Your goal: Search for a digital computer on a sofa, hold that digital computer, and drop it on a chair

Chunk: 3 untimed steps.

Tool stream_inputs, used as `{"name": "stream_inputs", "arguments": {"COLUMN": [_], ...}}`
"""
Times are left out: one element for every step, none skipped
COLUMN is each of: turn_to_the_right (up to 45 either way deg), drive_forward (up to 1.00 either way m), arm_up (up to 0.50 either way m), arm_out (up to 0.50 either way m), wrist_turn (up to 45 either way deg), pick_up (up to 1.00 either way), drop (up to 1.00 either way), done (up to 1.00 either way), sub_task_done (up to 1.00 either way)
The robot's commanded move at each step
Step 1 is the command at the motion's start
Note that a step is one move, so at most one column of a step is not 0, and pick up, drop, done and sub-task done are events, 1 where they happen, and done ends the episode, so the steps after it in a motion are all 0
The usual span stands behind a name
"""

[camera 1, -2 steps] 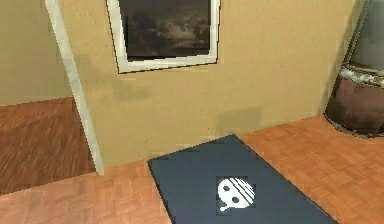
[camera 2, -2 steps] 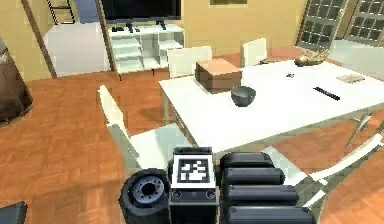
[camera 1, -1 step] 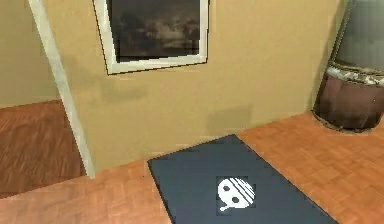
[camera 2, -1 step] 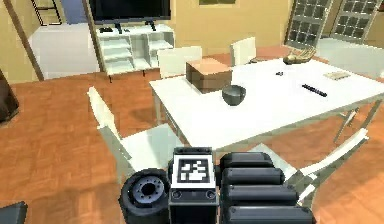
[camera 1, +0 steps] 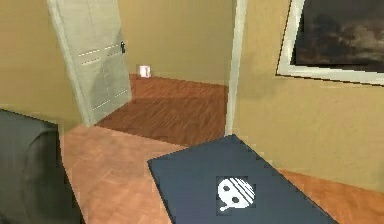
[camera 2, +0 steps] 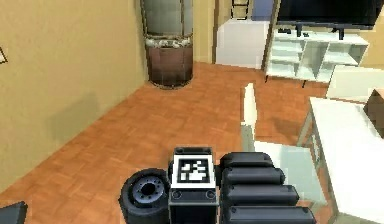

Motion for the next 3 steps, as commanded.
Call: {"name": "stream_inputs", "arguments": {"turn_to_the_right": [-42.0, 45.0, 45.0], "drive_forward": [0.0, 0.0, 0.0], "arm_up": [0.0, 0.0, 0.0], "arm_out": [0.0, 0.0, 0.0], "wrist_turn": [0.0, 0.0, 0.0], "pick_up": [0.0, 0.0, 0.0], "drop": [0.0, 0.0, 0.0], "done": [0.0, 0.0, 0.0], "sub_task_done": [0.0, 0.0, 0.0]}}
